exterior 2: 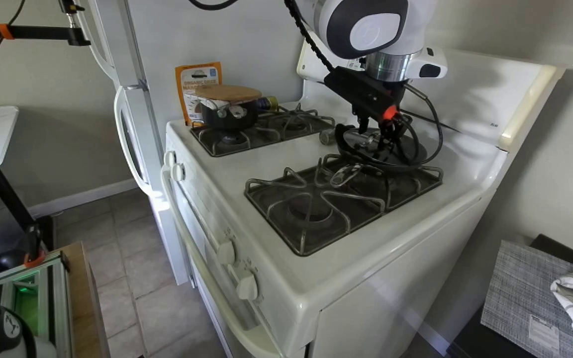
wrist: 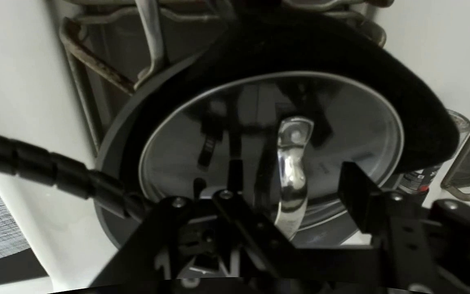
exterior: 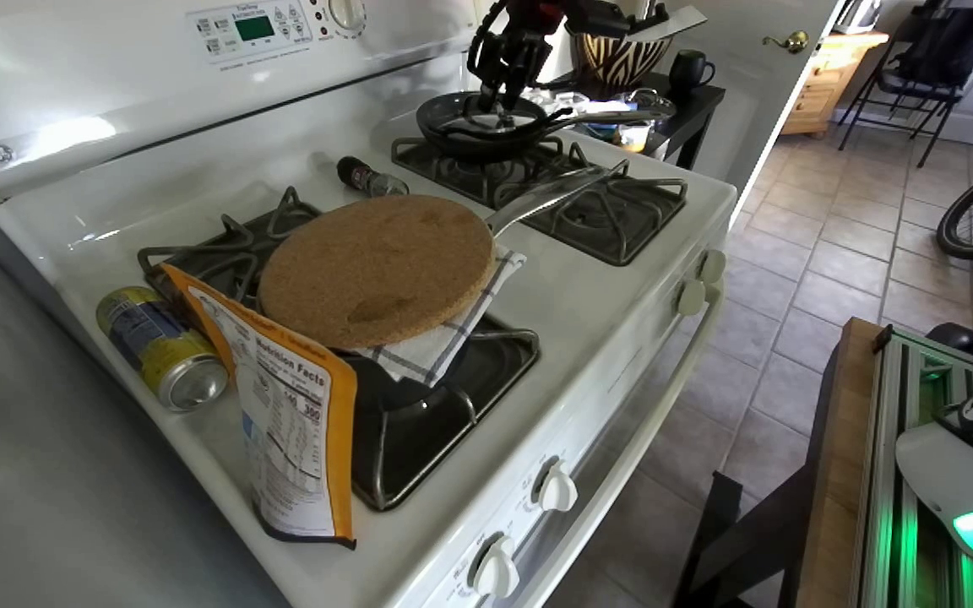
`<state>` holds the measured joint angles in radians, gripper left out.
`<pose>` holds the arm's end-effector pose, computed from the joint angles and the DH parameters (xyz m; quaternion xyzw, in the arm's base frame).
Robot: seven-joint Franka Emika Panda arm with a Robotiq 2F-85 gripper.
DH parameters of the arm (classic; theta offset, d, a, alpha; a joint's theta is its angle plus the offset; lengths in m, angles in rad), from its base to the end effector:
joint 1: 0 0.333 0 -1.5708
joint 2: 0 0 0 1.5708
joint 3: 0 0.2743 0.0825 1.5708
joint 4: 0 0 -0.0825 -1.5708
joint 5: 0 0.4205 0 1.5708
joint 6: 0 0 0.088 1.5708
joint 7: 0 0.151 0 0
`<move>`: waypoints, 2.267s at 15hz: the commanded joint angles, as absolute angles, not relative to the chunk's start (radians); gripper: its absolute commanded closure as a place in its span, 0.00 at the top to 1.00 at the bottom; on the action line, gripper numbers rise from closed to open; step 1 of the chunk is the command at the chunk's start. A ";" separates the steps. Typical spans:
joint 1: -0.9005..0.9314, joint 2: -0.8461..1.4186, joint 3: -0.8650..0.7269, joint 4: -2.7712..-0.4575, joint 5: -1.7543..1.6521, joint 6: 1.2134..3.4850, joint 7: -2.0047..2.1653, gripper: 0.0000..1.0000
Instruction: Put the glass lid on top of the wooden coaster.
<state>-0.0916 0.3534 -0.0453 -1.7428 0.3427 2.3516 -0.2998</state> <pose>0.6978 -0.0793 0.3007 -0.9835 0.0213 -0.1510 0.0976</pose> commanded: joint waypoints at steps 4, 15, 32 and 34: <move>-0.115 0.396 -0.018 -1.698 0.309 2.354 -0.283 0.20; -0.106 0.303 -0.013 -1.734 0.264 2.333 -0.277 0.03; -0.012 0.034 0.079 -1.939 0.223 2.333 -0.539 0.03; 0.012 0.018 0.095 -1.940 0.234 2.319 -0.597 0.03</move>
